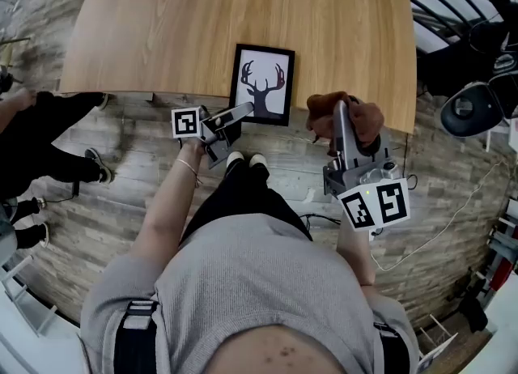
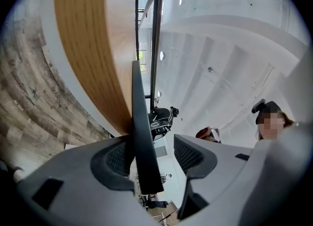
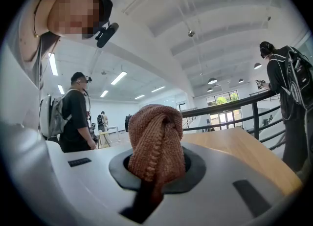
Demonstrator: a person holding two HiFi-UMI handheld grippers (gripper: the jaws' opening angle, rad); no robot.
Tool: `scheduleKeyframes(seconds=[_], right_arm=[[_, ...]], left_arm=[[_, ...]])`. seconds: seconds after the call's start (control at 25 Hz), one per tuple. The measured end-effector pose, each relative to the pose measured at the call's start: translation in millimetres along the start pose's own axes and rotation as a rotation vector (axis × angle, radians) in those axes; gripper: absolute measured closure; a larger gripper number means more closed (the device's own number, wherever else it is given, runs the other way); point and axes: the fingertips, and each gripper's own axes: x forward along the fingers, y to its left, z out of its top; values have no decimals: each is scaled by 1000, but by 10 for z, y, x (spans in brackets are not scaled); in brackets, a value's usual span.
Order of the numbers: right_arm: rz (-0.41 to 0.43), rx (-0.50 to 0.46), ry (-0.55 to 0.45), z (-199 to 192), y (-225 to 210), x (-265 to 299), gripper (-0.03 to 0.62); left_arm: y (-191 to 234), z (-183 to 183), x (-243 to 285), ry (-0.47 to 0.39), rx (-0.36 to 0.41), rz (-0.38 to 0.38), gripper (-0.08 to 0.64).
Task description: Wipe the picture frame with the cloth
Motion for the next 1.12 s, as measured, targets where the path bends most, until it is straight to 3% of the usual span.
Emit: scheduleKeyframes(seconds=[0.44, 0.64, 0.84, 0.88, 0.96, 1.12], right_arm=[[14, -18, -31, 58, 203, 29, 546], [18, -6, -50, 76, 285, 23, 546], [52, -14, -55, 84, 462, 39, 546], [61, -17, -56, 84, 498, 41, 546], [77, -20, -62, 85, 557, 42, 546], [86, -24, -79, 104, 644, 43, 546]], left_arm=[[-29, 11, -482, -93, 1, 39, 330], [-112, -73, -819, -125, 40, 102, 330], [-515, -113, -811, -76, 180, 80, 336], [-590, -125, -767, -59, 215, 83, 370], [-739, -112, -669, -44, 297, 87, 545], [-1217, -36, -415, -37, 433, 9, 552]])
